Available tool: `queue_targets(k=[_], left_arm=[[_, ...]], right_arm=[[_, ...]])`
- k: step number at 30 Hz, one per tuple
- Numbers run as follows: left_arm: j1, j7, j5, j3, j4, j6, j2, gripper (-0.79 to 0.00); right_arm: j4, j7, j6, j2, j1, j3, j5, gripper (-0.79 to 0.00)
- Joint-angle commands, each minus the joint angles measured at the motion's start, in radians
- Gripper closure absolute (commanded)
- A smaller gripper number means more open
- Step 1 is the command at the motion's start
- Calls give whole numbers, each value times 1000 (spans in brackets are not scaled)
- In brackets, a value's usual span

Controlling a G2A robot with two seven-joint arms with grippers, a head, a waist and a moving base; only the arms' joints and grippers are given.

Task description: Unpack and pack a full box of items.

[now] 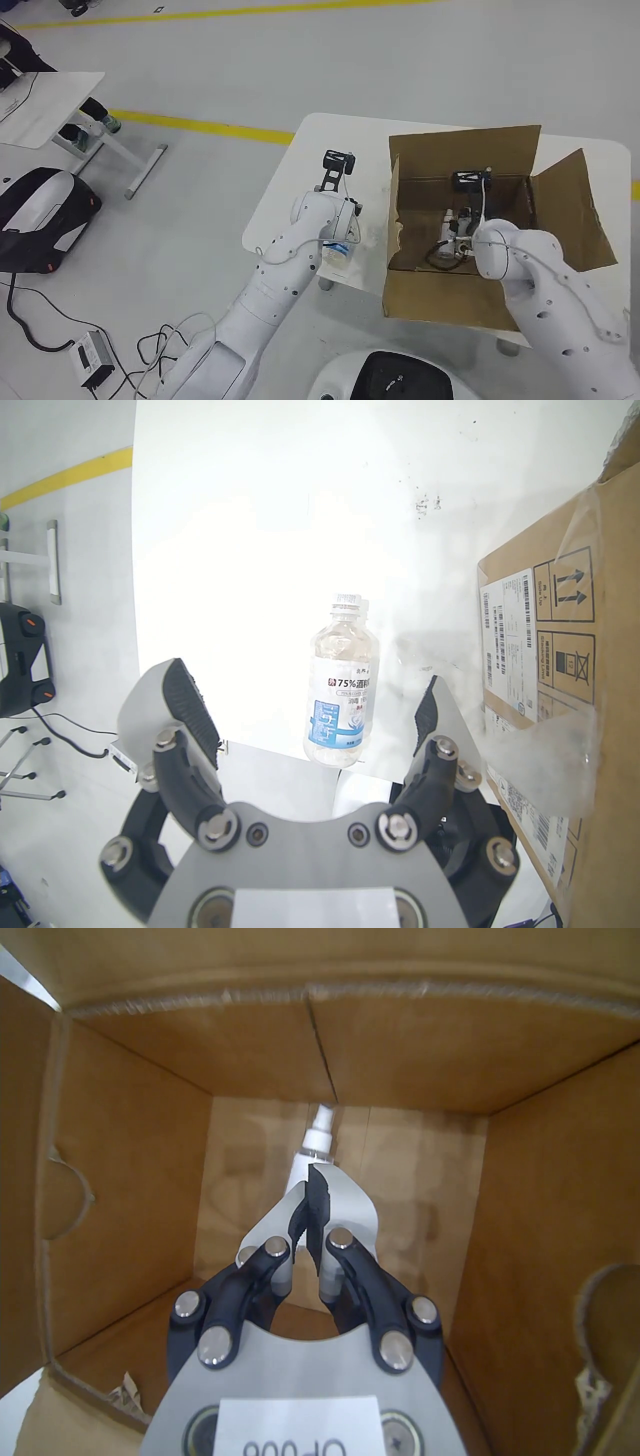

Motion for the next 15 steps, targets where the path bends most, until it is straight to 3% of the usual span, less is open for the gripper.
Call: queue_targets(k=[1, 3, 5, 6, 12, 15], left_arm=[[0, 0, 0, 0, 0, 0, 0, -785], [0, 0, 0, 0, 0, 0, 0, -785], [0, 0, 0, 0, 0, 0, 0, -785], [0, 0, 0, 0, 0, 0, 0, -785], [0, 0, 0, 0, 0, 0, 0, -785], [0, 0, 0, 0, 0, 0, 0, -785]], right_arm=[[57, 54, 6, -19, 39, -37, 6, 0], [109, 77, 18, -38, 75, -66, 7, 0], [157, 75, 15, -57, 102, -84, 33, -105], [188, 86, 9, -66, 118, -99, 31, -102], [317, 68, 3, -118, 185, -141, 76, -462], [376, 62, -6, -140, 206, -159, 87, -566]])
